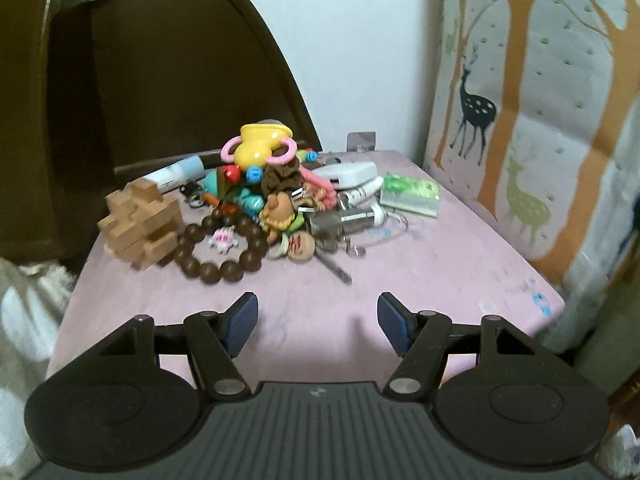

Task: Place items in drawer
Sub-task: 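Move the left tool back to the item pile toward the round wooden bead, then close the left tool on the round wooden bead with red lettering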

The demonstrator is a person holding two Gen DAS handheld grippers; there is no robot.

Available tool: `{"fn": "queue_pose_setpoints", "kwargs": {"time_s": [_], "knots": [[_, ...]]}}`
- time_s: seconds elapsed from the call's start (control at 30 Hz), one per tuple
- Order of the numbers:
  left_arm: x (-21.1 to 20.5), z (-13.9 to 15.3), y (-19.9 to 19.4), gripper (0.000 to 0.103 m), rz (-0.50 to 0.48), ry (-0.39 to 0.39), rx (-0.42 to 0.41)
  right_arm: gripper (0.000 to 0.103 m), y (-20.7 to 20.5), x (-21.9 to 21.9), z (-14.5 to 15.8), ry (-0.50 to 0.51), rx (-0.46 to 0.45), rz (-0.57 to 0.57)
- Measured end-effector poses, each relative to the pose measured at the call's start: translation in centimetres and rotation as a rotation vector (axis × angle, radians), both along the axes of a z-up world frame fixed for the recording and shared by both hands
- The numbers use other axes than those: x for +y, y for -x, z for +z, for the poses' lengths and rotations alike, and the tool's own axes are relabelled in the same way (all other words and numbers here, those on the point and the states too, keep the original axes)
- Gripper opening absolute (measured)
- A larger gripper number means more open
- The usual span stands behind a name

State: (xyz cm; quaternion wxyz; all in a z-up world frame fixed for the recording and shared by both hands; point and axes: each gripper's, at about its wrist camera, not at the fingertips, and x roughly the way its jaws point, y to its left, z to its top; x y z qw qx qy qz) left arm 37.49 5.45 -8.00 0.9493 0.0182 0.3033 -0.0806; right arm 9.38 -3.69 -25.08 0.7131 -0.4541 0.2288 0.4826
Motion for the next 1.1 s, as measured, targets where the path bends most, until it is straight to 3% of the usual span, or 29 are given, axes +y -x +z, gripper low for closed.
{"fn": "queue_pose_setpoints", "kwargs": {"time_s": [0.4,0.57,0.73,0.97,1.0,1.1], "knots": [[-0.2,-2.5,-5.6,0.04,0.027,0.075,0.002,0.079,0.1,-0.2,0.0,-0.008,-0.003,0.01],[-0.1,-3.1,-6.9,0.04,0.048,0.124,0.023,0.079,0.2,-0.2,-0.1,-0.01,-0.004,0.011],[1.0,-4.1,-8.2,0.04,0.112,0.22,0.057,0.079,0.2,-0.2,-0.2,-0.011,-0.009,0.017],[1.0,-4.6,-9.2,0.039,0.149,0.255,0.033,0.079,0.1,-0.2,-0.2,-0.016,-0.009,0.019],[1.0,-4.6,-9.3,0.032,0.154,0.257,0.032,0.079,0.1,-0.2,-0.2,-0.016,-0.01,0.018],[1.1,-4.7,-9.5,0.028,0.171,0.264,0.033,0.079,0.2,-0.2,-0.2,-0.015,-0.011,0.019]]}}
